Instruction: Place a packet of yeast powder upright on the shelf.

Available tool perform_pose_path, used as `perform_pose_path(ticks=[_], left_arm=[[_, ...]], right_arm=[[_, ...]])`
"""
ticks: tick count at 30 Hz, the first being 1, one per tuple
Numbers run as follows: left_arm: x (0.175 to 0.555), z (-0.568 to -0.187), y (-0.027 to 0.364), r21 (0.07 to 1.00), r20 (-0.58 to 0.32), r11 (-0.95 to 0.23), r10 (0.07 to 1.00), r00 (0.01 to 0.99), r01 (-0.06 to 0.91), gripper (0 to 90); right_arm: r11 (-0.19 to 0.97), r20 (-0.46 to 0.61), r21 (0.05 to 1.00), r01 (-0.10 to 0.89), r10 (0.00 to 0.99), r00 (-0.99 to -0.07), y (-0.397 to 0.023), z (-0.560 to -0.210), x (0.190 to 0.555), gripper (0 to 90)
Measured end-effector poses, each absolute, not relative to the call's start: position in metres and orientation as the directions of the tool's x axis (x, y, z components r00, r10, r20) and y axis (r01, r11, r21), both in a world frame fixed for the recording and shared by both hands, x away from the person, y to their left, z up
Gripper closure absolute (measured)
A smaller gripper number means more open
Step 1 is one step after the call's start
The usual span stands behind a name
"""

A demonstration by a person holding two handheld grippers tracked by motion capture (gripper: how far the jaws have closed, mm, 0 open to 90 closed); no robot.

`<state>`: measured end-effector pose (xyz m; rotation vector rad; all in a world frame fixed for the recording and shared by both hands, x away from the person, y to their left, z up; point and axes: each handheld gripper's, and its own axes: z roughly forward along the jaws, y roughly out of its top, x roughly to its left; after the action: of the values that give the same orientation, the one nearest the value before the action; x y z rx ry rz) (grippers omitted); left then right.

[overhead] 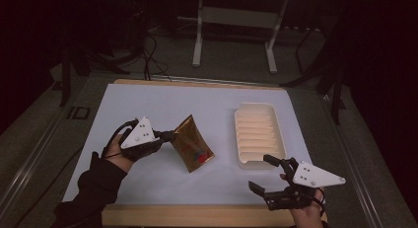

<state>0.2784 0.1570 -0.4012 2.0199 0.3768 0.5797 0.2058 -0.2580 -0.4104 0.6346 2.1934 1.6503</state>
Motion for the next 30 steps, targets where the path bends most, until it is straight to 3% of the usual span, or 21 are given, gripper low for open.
perform_pose_path(ticks=[7,9,30], left_arm=[[0.273,-0.394,0.155,0.88,0.259,-0.474,0.42,0.87,-0.033,90.0],[0.27,-0.39,0.152,0.881,0.266,-0.467,0.365,0.892,-0.072,90.0],[0.252,-0.38,0.136,0.847,0.326,-0.486,0.156,0.933,-0.215,90.0]], right_arm=[[0.283,-0.03,0.95,0.13,0.498,-0.867,-0.251,-0.401,0.213,9.9],[0.304,-0.046,0.945,0.118,0.482,-0.875,-0.247,-0.398,0.217,10.0],[0.423,-0.034,0.9,0.107,0.314,-0.949,-0.202,-0.37,0.254,16.6]])
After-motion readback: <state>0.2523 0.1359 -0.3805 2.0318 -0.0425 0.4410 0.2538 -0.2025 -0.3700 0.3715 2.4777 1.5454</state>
